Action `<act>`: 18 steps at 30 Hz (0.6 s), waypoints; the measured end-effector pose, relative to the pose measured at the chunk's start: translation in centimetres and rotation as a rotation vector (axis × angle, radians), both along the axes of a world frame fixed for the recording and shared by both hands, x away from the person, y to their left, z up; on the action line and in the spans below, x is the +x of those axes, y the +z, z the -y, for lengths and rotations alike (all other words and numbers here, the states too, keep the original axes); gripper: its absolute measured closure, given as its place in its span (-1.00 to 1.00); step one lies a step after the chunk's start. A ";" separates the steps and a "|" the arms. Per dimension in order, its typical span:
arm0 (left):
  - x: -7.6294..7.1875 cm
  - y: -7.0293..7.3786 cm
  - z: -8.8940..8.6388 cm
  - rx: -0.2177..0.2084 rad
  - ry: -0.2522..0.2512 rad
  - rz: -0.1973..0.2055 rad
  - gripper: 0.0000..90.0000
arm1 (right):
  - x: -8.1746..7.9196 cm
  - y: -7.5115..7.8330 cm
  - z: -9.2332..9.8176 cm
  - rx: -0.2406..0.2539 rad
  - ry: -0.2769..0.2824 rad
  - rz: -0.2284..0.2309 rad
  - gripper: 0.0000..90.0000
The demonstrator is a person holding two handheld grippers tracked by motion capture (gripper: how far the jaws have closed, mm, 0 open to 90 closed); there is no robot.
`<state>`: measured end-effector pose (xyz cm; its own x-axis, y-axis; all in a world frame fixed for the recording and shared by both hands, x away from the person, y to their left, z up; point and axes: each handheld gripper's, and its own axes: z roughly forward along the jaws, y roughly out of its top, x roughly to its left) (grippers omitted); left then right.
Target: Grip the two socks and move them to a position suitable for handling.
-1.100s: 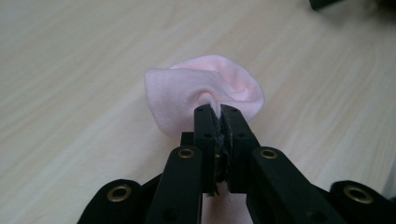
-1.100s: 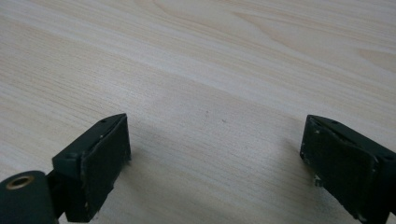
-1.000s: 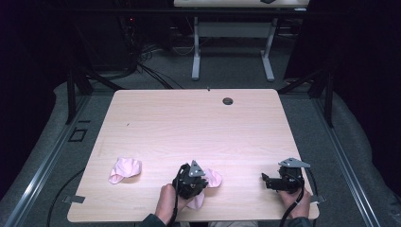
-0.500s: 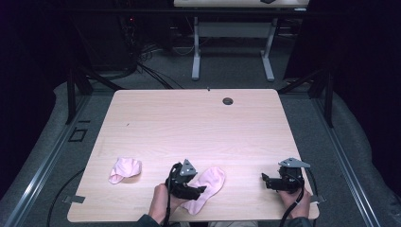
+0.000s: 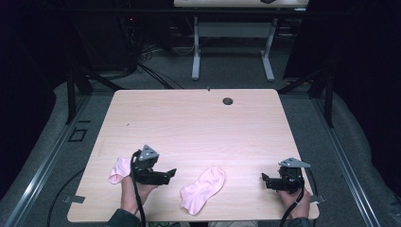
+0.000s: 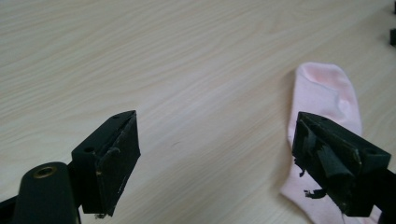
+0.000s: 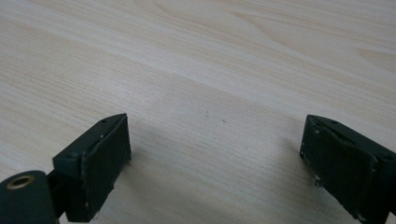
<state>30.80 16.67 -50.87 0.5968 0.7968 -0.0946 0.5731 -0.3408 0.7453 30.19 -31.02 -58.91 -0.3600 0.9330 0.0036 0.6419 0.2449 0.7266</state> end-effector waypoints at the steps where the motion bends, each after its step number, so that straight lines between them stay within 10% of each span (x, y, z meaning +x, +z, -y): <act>1: 0.1 0.1 -0.7 -0.007 0.018 -0.001 -0.68 | 0.0 0.0 0.0 0.000 0.001 0.003 -0.82; 18: 1.9 -1.9 -10.2 0.077 0.366 -0.094 -0.99 | 0.0 0.0 0.0 0.000 -0.001 0.000 -0.82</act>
